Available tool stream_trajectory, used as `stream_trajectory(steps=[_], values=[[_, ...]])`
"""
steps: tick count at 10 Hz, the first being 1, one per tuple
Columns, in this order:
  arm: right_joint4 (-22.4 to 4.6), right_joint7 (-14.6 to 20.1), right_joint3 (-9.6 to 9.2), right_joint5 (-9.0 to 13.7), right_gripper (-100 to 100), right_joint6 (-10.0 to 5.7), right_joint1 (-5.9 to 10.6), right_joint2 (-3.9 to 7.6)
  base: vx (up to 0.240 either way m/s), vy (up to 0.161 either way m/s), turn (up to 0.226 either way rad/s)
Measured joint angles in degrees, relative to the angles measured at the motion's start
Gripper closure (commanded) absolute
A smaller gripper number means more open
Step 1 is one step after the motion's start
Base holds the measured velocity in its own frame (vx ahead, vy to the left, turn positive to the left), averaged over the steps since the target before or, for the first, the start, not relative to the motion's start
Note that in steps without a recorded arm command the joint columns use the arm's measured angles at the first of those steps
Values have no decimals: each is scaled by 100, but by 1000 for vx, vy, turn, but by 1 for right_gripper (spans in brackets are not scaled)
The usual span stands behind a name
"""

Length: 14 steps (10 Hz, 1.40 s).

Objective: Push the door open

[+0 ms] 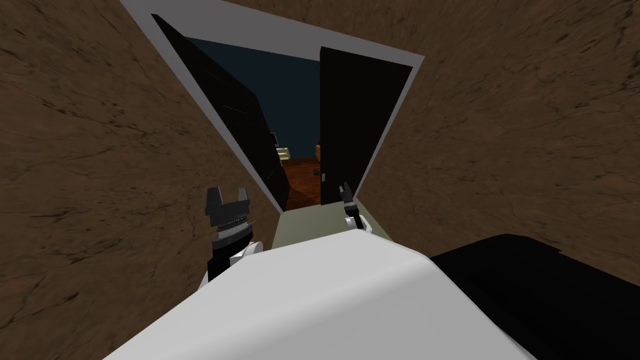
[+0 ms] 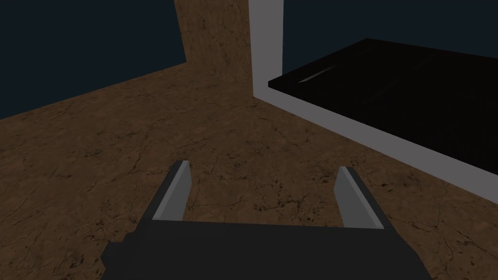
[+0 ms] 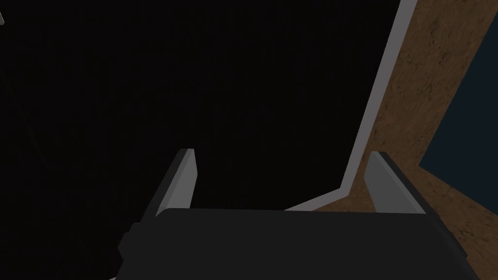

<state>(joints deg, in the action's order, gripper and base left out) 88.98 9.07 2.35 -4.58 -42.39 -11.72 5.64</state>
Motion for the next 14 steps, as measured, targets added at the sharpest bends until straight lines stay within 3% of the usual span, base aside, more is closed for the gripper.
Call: stream_trajectory(steps=[11,14], values=[[-1784,286,244,-339,-100,-167,668,146,92,19,-5],[-2383,370,322,-431,-100,-297,853,189,98,17,-6]])
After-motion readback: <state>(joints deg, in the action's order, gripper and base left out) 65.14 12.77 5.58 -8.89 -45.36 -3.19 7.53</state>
